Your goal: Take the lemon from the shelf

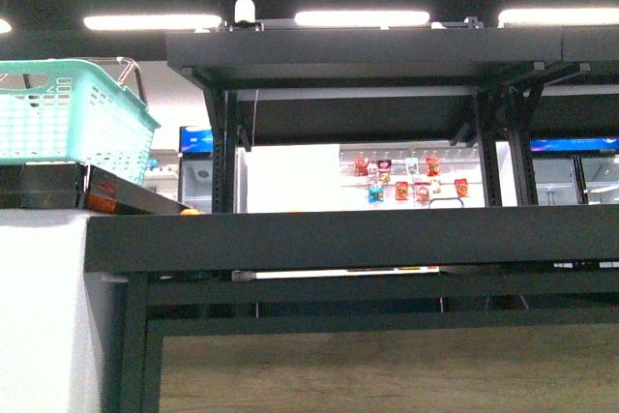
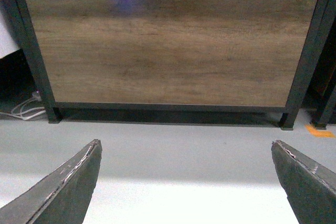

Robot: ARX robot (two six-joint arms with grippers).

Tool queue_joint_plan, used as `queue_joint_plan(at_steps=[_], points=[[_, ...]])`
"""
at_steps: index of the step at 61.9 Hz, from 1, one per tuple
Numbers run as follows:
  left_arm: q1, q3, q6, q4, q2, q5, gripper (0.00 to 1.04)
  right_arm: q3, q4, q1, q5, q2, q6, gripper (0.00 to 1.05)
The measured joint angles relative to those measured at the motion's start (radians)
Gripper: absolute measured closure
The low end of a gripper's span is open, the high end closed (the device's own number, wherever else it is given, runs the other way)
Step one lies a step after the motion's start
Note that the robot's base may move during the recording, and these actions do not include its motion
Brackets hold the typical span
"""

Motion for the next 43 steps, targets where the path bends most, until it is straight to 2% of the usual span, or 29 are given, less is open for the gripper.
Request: queue_joint_plan(at_steps=[43], points=[[0.000,0.000,0.000,0.000,0.000,0.000,0.08,0.000,0.000,0.000,0.000,0.000,0.000,0.07]])
